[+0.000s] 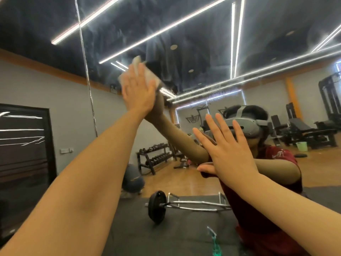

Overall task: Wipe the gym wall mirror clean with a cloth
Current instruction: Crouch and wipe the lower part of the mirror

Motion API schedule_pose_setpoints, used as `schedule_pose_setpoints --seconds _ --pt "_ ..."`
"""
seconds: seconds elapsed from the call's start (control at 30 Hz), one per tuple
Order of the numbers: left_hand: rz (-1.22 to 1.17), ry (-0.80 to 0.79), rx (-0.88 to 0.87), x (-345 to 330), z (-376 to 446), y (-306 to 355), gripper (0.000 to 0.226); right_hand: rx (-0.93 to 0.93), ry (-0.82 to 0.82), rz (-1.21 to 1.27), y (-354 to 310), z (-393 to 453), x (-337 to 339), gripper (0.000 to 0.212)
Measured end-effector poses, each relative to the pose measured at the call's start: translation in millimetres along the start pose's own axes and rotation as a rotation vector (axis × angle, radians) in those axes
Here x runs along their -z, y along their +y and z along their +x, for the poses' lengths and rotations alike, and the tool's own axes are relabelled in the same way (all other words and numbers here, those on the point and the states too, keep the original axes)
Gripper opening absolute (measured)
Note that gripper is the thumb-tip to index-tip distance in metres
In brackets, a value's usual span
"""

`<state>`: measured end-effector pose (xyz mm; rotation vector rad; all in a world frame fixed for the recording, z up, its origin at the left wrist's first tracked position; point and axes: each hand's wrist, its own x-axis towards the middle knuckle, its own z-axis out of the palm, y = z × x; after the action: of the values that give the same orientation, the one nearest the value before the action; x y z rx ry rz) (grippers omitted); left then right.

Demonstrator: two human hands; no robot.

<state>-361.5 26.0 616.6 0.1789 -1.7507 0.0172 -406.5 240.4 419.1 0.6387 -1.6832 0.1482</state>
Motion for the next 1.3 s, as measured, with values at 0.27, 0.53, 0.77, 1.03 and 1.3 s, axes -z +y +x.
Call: schedule_pose_setpoints --seconds 0.27,0.53,0.77,1.03,1.3 --pt "-0.108 -0.054 0.538 -5.9 -64.7 -68.6 0.063 -0.003 -0.042 -0.016 -2.5 1.2 0.9 0.109" --pt "-0.025 -0.106 -0.013 -28.0 -125.6 -36.9 0.067 -0.012 -0.065 -0.006 -2.7 0.3 8.8 0.107" --pt "-0.191 -0.114 0.755 -20.2 -145.0 -88.5 0.062 -0.031 -0.188 -0.035 -5.0 2.4 11.7 0.107" --pt "-0.103 -0.186 0.099 -35.9 -212.9 -37.5 0.068 -0.026 -0.249 -0.026 -4.9 2.8 20.4 0.101" --pt "-0.247 -0.142 0.998 -31.1 -220.6 -100.8 0.061 -0.031 -0.202 -0.03 -6.1 3.4 14.9 0.105"
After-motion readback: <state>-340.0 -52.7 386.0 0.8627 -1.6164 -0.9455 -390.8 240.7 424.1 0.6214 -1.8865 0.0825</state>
